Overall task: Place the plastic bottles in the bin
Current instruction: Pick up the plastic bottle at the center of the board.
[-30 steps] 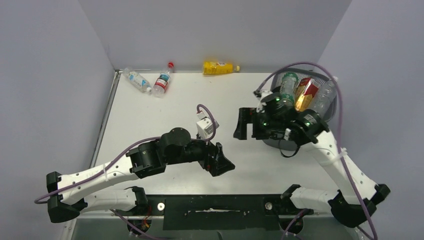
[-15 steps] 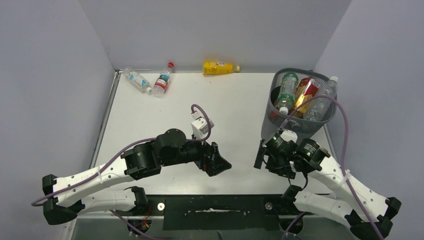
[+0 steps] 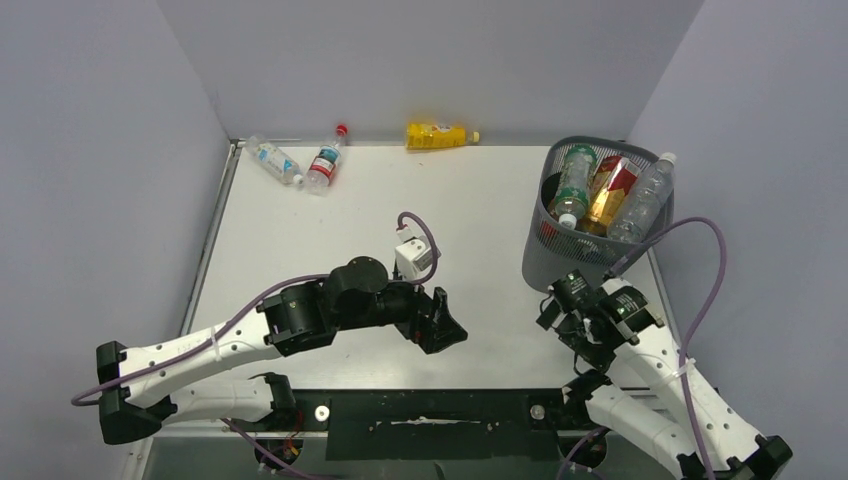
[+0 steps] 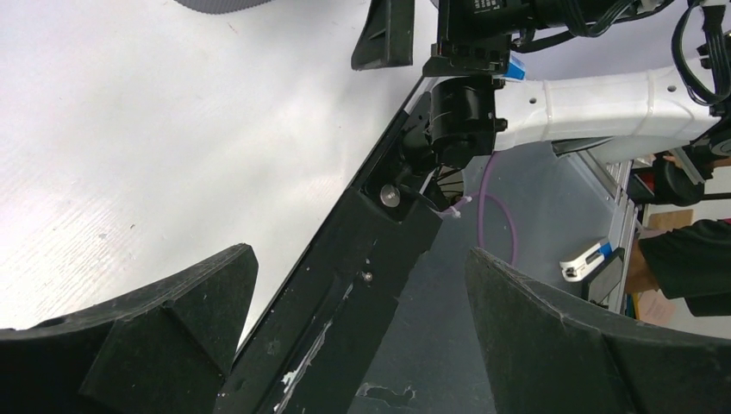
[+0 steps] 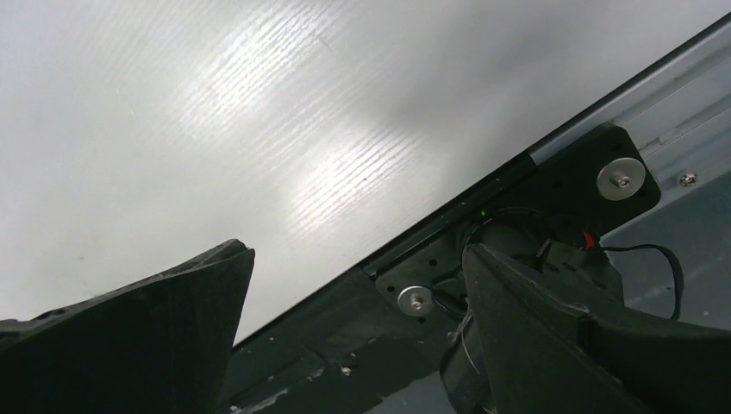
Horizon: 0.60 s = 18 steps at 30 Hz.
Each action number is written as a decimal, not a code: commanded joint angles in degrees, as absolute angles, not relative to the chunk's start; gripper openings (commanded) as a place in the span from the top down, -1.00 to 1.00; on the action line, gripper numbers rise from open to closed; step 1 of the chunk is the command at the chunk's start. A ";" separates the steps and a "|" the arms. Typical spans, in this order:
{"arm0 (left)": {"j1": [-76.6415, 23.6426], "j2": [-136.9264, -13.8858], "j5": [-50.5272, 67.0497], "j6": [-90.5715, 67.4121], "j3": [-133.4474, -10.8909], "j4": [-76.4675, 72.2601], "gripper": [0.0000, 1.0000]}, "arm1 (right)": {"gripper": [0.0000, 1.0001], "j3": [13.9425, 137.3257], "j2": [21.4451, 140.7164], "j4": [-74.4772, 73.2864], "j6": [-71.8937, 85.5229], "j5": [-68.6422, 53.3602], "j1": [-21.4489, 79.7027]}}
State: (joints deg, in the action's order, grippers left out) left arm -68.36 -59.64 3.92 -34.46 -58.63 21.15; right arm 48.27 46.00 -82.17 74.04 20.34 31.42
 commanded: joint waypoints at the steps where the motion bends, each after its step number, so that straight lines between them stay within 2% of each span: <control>1: -68.16 -60.15 4.89 -33.09 -62.05 19.65 -0.85 | -0.96 47.64 42.36 -81.45 82.59 26.98 29.37; 5: -68.18 -60.97 5.54 -32.99 -62.29 19.48 -0.85 | -0.96 45.51 42.79 -81.44 89.59 30.22 23.69; 11: -68.06 -61.68 6.06 -32.57 -63.46 20.57 -0.85 | -0.98 44.74 53.37 -80.77 91.27 32.13 7.30; 18: -67.98 -62.41 7.05 -32.30 -64.34 21.14 -0.85 | -0.99 46.11 55.38 -81.50 96.37 39.53 -0.76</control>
State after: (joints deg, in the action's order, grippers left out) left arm -68.18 -62.17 5.43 -33.52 -60.97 22.11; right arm 44.91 54.98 -80.86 91.79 31.44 4.10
